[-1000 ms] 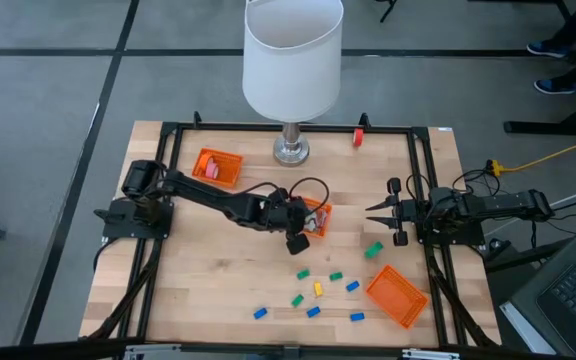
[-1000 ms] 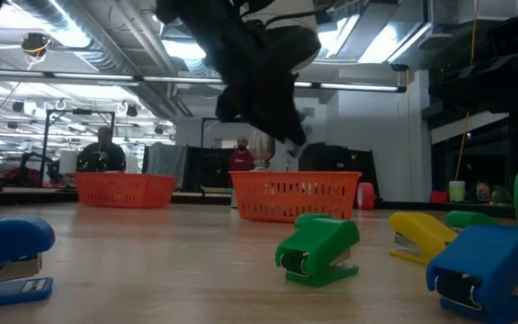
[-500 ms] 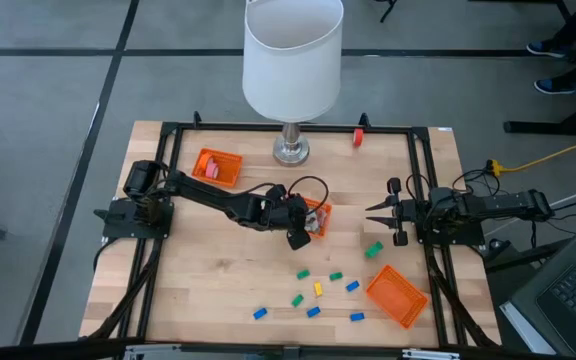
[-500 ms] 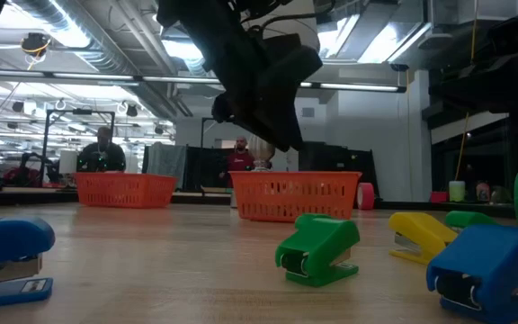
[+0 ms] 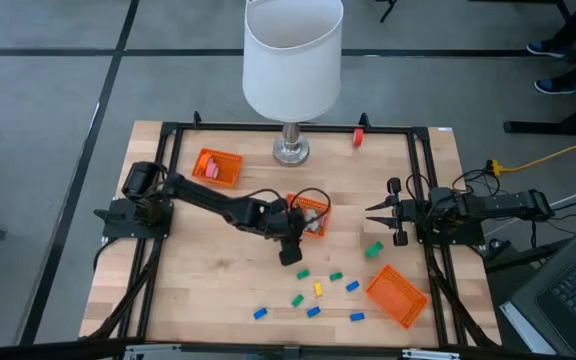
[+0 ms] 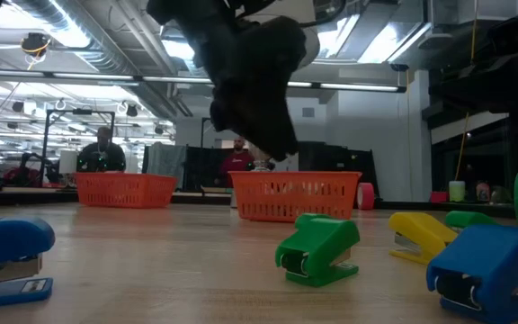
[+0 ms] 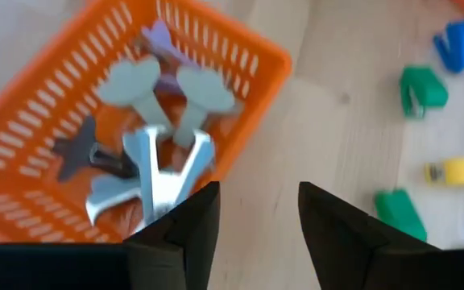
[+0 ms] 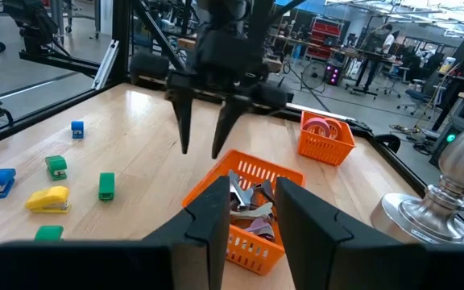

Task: Pick and place Stapler, Stapler remover, tape
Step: Move the middle orange bin to the top of the table

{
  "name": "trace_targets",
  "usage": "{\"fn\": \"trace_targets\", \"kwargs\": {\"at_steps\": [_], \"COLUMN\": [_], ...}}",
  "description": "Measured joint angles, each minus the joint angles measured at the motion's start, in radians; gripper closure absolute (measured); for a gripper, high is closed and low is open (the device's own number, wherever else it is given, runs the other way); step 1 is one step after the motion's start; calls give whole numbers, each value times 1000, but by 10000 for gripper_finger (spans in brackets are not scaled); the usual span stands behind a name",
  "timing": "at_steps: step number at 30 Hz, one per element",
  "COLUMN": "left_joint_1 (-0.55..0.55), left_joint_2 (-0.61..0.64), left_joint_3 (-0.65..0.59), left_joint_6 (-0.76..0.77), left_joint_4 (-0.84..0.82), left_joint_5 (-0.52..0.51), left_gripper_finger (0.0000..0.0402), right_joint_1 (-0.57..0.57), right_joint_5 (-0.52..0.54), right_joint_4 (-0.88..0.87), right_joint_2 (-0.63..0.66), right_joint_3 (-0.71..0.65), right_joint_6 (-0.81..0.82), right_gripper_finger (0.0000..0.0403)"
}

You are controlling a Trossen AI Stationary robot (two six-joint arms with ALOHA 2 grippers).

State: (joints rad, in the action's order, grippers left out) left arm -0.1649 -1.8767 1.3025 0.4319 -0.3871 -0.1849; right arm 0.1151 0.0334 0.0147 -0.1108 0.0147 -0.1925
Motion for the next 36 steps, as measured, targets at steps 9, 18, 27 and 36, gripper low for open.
{"fn": "trace_targets", "kwargs": {"at_steps": [9, 18, 27, 36], "left_joint_1": [-63, -96, -98, -100], "left_joint_2": [0, 1, -39, -75], "left_joint_3": [0, 0, 1, -1], "left_joint_6": [28, -107, -177, -178], "left_joint_4": [-68, 7, 179, 212], "left_joint_5": [-7, -57, -41, -65], "left_gripper_finger": [219, 197, 185, 185], "right_joint_1": [0, 0, 0, 0], "right_joint_5": [0, 0, 0, 0], "right_joint_4": [0, 0, 0, 0], "right_joint_2": [0, 0, 0, 0], "right_joint_3": [0, 0, 0, 0], "right_joint_6": [0, 0, 0, 0], "right_gripper_finger": [297, 297, 297, 297]}}
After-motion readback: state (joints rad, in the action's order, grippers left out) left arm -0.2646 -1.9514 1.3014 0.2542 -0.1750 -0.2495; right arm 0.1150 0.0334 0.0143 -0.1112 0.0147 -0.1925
